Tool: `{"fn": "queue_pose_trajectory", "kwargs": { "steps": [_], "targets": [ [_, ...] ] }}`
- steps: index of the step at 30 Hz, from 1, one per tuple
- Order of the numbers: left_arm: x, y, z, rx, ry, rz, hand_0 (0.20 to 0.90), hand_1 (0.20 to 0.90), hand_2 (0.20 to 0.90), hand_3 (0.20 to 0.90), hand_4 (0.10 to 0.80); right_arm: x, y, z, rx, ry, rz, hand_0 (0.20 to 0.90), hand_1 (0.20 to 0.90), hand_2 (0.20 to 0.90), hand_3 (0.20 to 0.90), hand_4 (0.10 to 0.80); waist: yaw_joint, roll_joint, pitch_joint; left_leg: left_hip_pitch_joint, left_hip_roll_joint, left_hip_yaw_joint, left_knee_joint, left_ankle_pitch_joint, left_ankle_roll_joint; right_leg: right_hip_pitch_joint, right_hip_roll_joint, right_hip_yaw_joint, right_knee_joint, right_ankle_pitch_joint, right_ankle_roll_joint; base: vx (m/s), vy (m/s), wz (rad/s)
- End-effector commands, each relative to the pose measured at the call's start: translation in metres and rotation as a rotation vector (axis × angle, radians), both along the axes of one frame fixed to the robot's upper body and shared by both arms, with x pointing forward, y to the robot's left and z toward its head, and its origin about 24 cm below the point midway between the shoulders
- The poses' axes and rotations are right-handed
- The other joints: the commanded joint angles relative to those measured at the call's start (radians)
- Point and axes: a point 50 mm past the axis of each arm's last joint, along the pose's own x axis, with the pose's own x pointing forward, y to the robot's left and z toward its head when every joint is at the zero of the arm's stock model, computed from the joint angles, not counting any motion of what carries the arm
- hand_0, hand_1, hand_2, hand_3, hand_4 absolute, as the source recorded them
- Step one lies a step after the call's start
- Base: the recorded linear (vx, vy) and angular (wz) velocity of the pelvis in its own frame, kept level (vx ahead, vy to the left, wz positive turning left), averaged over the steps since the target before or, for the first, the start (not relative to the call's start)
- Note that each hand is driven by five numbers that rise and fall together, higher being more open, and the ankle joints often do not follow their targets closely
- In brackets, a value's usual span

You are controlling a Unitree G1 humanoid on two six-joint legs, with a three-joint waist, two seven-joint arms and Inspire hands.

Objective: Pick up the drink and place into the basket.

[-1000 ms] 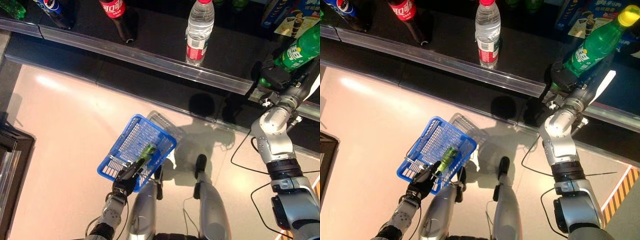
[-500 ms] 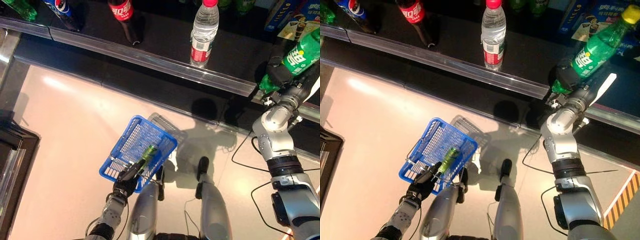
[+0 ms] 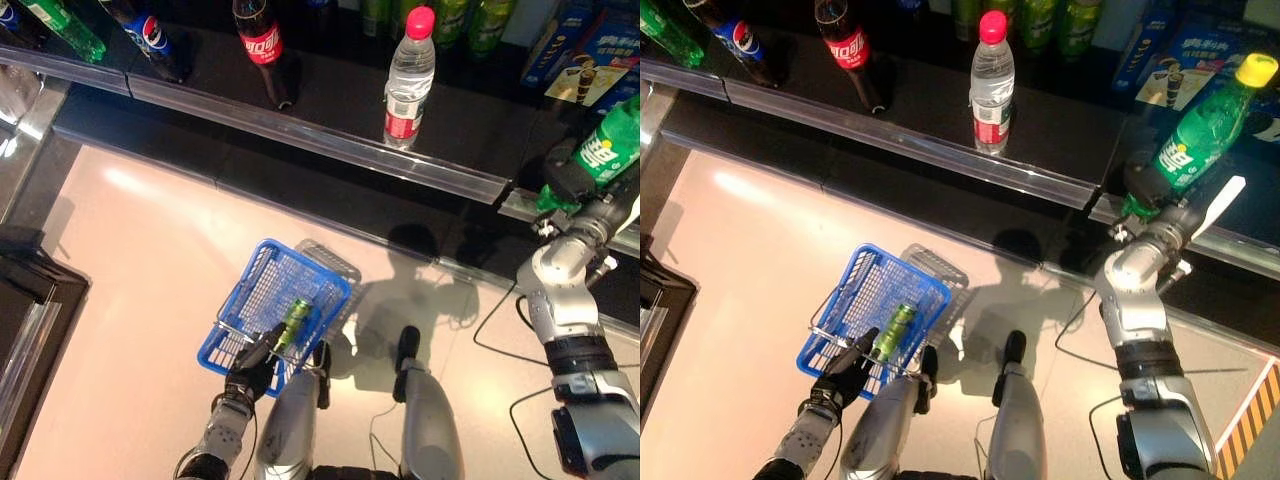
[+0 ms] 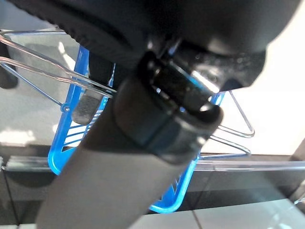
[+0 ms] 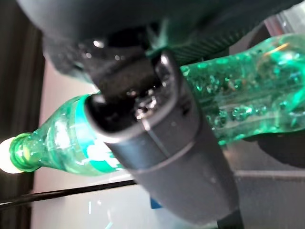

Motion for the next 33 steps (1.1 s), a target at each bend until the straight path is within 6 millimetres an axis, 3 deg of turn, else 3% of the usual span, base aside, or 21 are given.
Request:
{"fn": "queue_pose_trajectory", "kwargs": {
  "steps": [1, 10, 20, 23, 27, 33],
  "targets": [
    [-0.014, 0.04, 0.027, 0.07, -0.241, 0.115, 0.3, 0.3, 0.3, 0.2, 0.1, -0.038, 0.015, 0.096, -0.304, -0.461, 0.061, 0.3, 0.3, 0.3, 0.2, 0.1, -0.024, -0.016, -0.115, -0.024, 0.007, -0.036, 0.104, 0.037, -0.013, 0.119, 0.014, -0.037, 0.084, -0.149, -0.039, 0.041, 0.037, -0.01],
    [-0.026, 0.053, 0.035, 0.12, -0.268, 0.181, 0.3, 0.3, 0.3, 0.2, 0.1, -0.063, 0.042, 0.077, -0.346, -0.424, 0.427, 0.3, 0.3, 0.3, 0.2, 0.1, -0.039, -0.043, -0.217, 0.104, 0.008, -0.011, 0.009, 0.033, -0.022, 0.24, 0.03, -0.02, 0.007, -0.152, -0.022, 0.066, 0.037, -0.03],
    [-0.022, 0.057, 0.053, 0.156, -0.344, 0.14, 0.3, 0.3, 0.3, 0.2, 0.1, -0.072, 0.107, 0.065, -0.19, -0.422, 1.16, 0.3, 0.3, 0.3, 0.2, 0.1, -0.011, -0.054, -0.295, 0.199, 0.002, -0.02, -0.089, 0.033, -0.028, 0.325, 0.04, -0.028, -0.049, -0.153, -0.008, 0.02, 0.013, 0.03],
    [-0.018, 0.056, 0.06, 0.157, -0.382, 0.121, 0.3, 0.3, 0.3, 0.2, 0.1, -0.071, 0.123, 0.062, -0.143, -0.404, 1.304, 0.3, 0.3, 0.3, 0.2, 0.1, 0.001, -0.054, -0.304, 0.21, 0.002, -0.026, -0.102, 0.04, -0.03, 0.339, 0.039, -0.038, -0.057, -0.153, -0.007, -0.008, 0.012, 0.05],
    [-0.012, 0.05, 0.069, 0.154, -0.454, 0.065, 0.3, 0.3, 0.3, 0.2, 0.1, -0.072, 0.147, 0.059, -0.1, -0.392, 1.446, 0.3, 0.3, 0.3, 0.2, 0.1, 0.028, -0.054, -0.312, 0.218, -0.002, -0.048, -0.113, 0.046, -0.033, 0.357, 0.037, -0.059, -0.058, -0.157, -0.008, -0.004, 0.011, 0.12],
    [-0.004, 0.035, 0.09, 0.149, -0.573, -0.053, 0.3, 0.3, 0.3, 0.2, 0.1, -0.072, 0.173, 0.061, -0.077, -0.382, 1.522, 0.3, 0.3, 0.3, 0.2, 0.1, 0.075, -0.053, -0.312, 0.223, -0.013, -0.087, -0.131, 0.054, -0.031, 0.378, 0.029, -0.091, -0.073, -0.153, -0.007, -0.015, 0.013, 0.22]
  ]
}}
